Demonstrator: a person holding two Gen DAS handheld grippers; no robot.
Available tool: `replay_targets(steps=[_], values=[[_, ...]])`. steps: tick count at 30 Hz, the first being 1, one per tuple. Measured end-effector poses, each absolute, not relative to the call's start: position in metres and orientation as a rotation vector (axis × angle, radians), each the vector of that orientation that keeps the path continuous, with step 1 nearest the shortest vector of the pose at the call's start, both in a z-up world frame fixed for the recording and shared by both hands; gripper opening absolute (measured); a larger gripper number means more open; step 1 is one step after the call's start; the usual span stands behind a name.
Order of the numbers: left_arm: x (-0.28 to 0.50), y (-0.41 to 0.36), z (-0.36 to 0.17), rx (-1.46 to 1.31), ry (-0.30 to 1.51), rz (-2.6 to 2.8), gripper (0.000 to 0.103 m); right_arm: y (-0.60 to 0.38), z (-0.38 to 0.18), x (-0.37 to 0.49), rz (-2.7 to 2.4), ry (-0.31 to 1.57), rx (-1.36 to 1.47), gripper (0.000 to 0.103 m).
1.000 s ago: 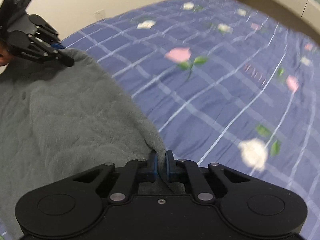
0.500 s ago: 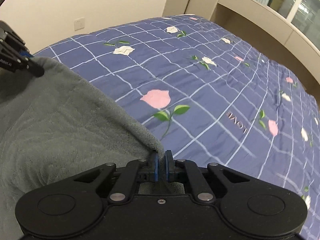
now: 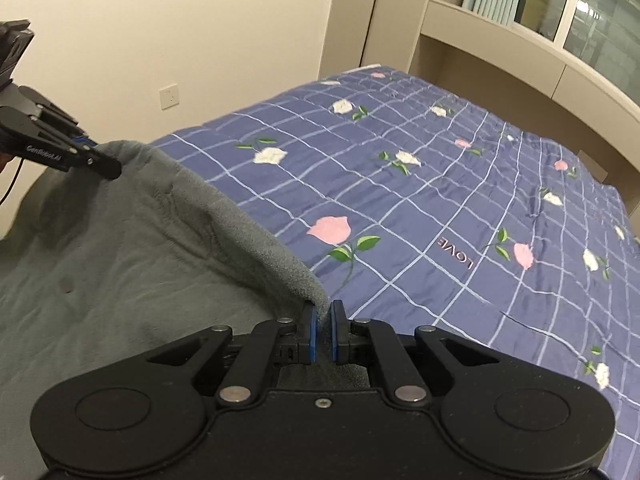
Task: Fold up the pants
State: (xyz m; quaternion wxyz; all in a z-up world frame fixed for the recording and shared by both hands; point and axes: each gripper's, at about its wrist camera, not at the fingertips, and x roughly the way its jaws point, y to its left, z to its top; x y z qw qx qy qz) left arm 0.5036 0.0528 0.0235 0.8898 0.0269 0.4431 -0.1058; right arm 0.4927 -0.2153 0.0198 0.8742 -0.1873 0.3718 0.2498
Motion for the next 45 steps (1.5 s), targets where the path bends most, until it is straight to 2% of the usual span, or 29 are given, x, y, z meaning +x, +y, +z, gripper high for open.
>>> replay_targets(steps=[10, 23, 45], values=[[0.452, 0.041, 0.061, 0.08, 0.881, -0.224, 0.011, -0.221, 0.051, 0.423, 0.532, 0.727, -0.445, 0.006], [0.38, 0.031, 0.083, 0.093, 0.858, -0.23, 0.011, -0.226, 0.071, 0.347, 0.54, 0.687, -0.477, 0.006], [0.273, 0.035, 0.056, 0.076, 0.854, -0.262, 0.011, -0.221, 0.038, 0.242, 0.539, 0.739, -0.467, 0.006]])
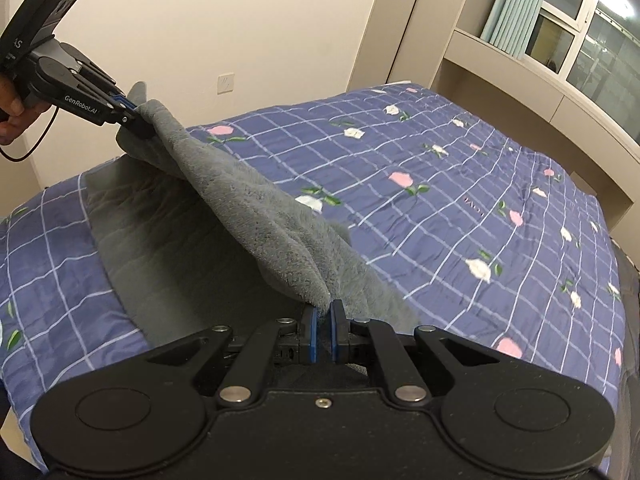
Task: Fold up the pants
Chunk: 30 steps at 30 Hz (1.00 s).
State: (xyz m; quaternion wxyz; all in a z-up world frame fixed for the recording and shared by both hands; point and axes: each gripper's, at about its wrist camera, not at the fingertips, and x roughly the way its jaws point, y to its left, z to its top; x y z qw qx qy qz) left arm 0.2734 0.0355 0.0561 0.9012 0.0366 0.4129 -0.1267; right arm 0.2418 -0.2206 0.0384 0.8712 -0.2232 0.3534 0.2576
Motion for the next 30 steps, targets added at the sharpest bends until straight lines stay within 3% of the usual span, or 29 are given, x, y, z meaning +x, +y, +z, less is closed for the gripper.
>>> replay_targets(steps=[18, 30], values=[[0.218, 0.021, 0.004, 0.232, 0.872, -0.323, 0.011, -0.221, -0.035, 0.183, 0.444, 0.823, -0.322, 0.006], [0.208, 0.022, 0.006, 0.305, 0.797, -0.346, 0.011, -0.22, -0.035, 0.171, 0.404, 0.78, -0.298, 0.006]])
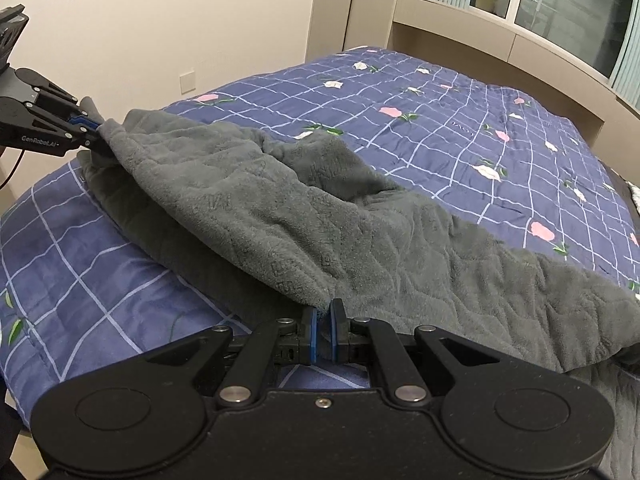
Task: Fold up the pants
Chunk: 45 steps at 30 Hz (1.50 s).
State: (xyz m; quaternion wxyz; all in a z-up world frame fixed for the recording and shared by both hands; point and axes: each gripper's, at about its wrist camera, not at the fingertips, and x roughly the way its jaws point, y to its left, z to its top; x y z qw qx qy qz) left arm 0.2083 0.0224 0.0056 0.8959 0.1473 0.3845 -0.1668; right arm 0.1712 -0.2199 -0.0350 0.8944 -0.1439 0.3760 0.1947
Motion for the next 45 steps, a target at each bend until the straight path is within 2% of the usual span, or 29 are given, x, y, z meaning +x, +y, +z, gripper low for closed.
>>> replay_targets(steps=[10, 18, 23, 25, 26, 27, 29, 34, 37, 39, 45], values=[[0.178, 0.013, -0.043, 0.341, 0.745, -0.29, 0.01, -0.218, -0.063, 0.17, 0.387, 0.822, -0.301, 0.006], [0.169, 0.008, -0.03, 0.469, 0.634, -0.275, 0.01, -0.218, -0.061, 0.162, 0.373, 0.786, -0.29, 0.006], [0.176, 0.007, -0.046, 0.463, 0.709, -0.303, 0.012, -0.218, -0.073, 0.161, 0.357, 0.818, -0.283, 0.016], [0.175, 0.008, -0.046, 0.429, 0.711, -0.29, 0.018, -0.223, -0.078, 0.16, 0.351, 0.829, -0.246, 0.023], [0.175, 0.009, -0.045, 0.407, 0.717, -0.287, 0.023, -0.228, -0.078, 0.158, 0.347, 0.826, -0.22, 0.033], [0.176, 0.01, -0.043, 0.38, 0.726, -0.285, 0.039, -0.233, -0.078, 0.156, 0.344, 0.819, -0.193, 0.039], [0.176, 0.013, -0.037, 0.313, 0.736, -0.29, 0.057, -0.246, -0.076, 0.152, 0.332, 0.801, -0.132, 0.067], [0.185, -0.001, -0.023, 0.209, 0.749, -0.262, 0.083, -0.298, -0.062, 0.142, 0.275, 0.723, 0.043, 0.099], [0.193, -0.023, -0.016, 0.188, 0.74, -0.253, 0.091, -0.341, -0.055, 0.141, 0.198, 0.683, 0.116, 0.102], [0.198, -0.043, -0.012, 0.172, 0.716, -0.274, 0.102, -0.372, -0.051, 0.144, 0.133, 0.67, 0.158, 0.102], [0.204, -0.125, -0.007, 0.181, 0.65, -0.406, 0.102, -0.471, -0.046, 0.154, -0.022, 0.641, 0.365, 0.103]])
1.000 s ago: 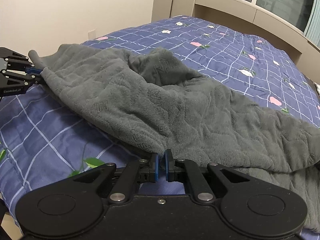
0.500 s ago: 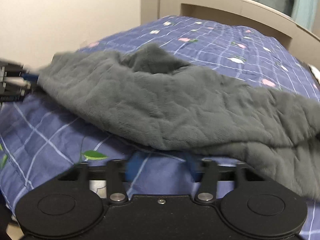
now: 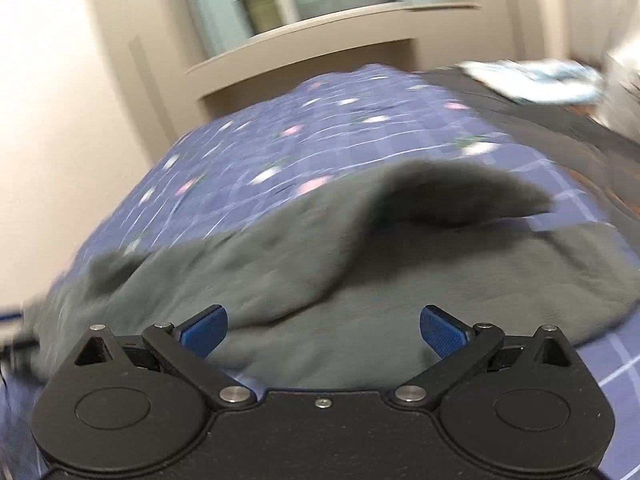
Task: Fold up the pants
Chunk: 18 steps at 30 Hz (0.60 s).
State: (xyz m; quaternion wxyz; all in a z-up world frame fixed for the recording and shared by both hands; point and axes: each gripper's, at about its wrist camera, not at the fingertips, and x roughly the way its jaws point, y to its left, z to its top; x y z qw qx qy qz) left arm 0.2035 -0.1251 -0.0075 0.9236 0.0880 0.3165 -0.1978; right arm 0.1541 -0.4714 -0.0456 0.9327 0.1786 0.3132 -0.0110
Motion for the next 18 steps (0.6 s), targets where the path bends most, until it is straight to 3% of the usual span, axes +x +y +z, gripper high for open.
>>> replay_targets(steps=[10, 13, 16, 18], values=[[0.23, -0.281, -0.028, 0.286, 0.658, -0.691, 0.102, -0.581, -0.039, 0.2, -0.081, 0.598, 0.819, 0.103], [0.239, -0.316, -0.041, 0.369, 0.686, -0.68, 0.098, -0.597, -0.042, 0.226, -0.128, 0.649, 0.931, 0.103], [0.244, -0.332, -0.049, 0.425, 0.733, -0.657, 0.084, -0.607, -0.047, 0.24, -0.161, 0.701, 0.991, 0.1], [0.251, -0.334, -0.052, 0.414, 0.775, -0.656, 0.056, -0.61, -0.049, 0.244, -0.187, 0.715, 1.007, 0.09]])
